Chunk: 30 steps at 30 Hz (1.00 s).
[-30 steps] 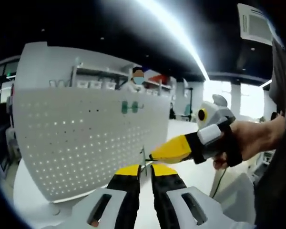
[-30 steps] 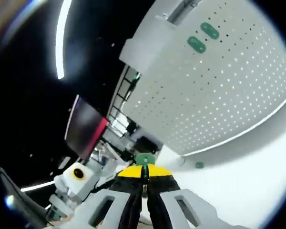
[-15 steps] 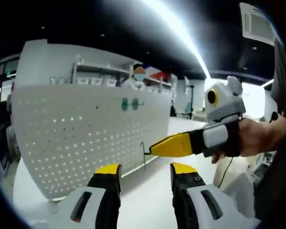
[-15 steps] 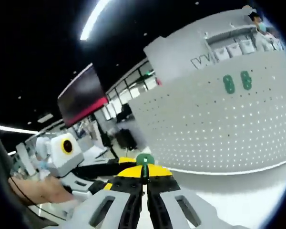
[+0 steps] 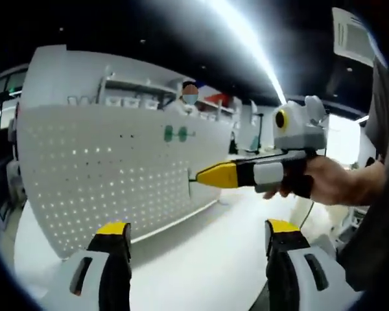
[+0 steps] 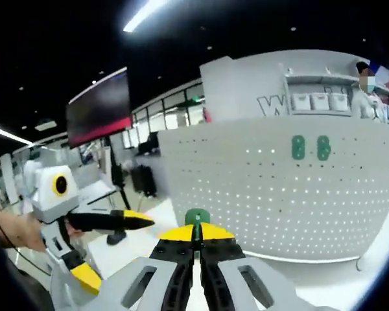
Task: Insert the hook assembly into the mounting plate slot until the hook locks in place.
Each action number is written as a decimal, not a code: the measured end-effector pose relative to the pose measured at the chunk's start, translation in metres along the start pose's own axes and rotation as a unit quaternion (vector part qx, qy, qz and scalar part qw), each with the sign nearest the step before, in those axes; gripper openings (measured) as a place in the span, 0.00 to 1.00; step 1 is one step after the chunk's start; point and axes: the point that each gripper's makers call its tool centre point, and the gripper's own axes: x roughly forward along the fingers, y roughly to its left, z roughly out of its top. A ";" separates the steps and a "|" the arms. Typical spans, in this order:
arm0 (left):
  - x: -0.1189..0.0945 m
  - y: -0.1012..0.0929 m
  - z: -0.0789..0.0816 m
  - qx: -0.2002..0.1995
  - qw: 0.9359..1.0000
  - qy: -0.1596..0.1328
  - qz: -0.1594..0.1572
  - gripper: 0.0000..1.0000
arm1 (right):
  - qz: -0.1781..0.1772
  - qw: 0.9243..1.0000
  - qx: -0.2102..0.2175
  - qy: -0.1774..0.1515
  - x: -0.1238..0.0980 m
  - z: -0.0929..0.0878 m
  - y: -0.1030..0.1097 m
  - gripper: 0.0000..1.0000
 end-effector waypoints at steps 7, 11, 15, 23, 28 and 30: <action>-0.003 0.003 -0.004 0.000 1.000 0.005 0.010 1.00 | -0.035 0.999 0.004 -0.012 0.004 0.008 -0.034 0.00; 0.000 0.005 -0.001 -0.011 1.000 0.001 0.014 1.00 | -0.043 0.999 0.005 -0.015 0.007 0.011 -0.043 0.00; 0.002 0.003 0.004 -0.005 1.000 -0.003 0.014 1.00 | -0.049 0.999 -0.011 -0.019 0.013 0.018 -0.052 0.00; 0.002 0.008 0.007 -0.010 1.000 -0.010 0.021 1.00 | -0.091 0.995 -0.026 -0.036 0.018 0.041 -0.099 0.00; 0.004 0.011 0.011 -0.012 1.000 -0.014 0.024 1.00 | -0.122 0.991 -0.040 -0.045 0.018 0.057 -0.131 0.00; 0.004 0.012 0.011 -0.011 1.000 -0.013 0.025 1.00 | -0.131 0.990 -0.035 -0.046 0.016 0.060 -0.142 0.00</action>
